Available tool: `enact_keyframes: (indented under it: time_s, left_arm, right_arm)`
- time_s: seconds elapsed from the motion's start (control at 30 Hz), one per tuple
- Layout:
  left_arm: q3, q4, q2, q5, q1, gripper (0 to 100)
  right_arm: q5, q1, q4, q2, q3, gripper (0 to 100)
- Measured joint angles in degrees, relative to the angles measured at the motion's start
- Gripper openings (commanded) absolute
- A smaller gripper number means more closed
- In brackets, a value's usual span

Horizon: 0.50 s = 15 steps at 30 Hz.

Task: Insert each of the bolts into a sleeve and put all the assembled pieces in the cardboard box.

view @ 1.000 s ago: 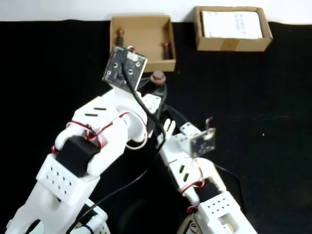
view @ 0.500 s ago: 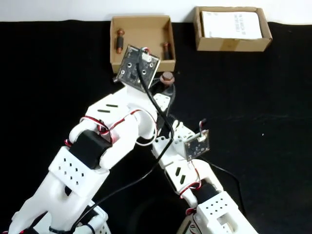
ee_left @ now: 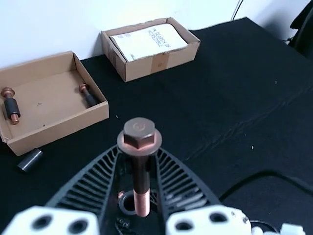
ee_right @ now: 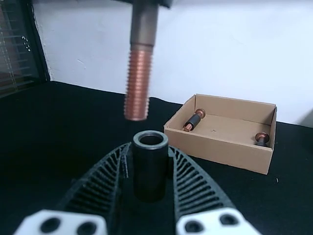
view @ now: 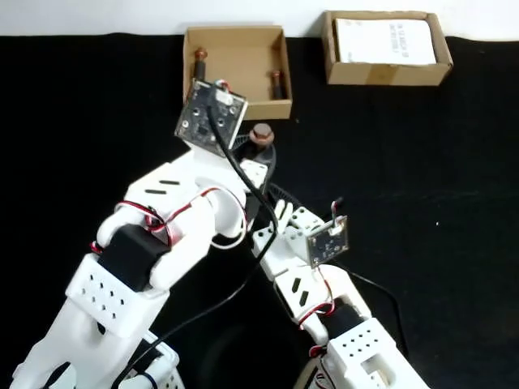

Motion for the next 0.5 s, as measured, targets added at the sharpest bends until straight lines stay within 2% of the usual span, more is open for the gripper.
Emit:
enact_keyframes:
  time_s: [0.2, 0.5]
  left_arm:
    - [5.3, -4.0, -0.1, 0.0, 0.1, 1]
    - [5.6, -5.6, -0.1, 0.0, -3.0, 1]
  right_arm:
    - [0.0, 0.0, 0.0, 0.0, 0.0, 0.6]
    - [0.0, 0.0, 0.0, 0.0, 0.0, 0.6]
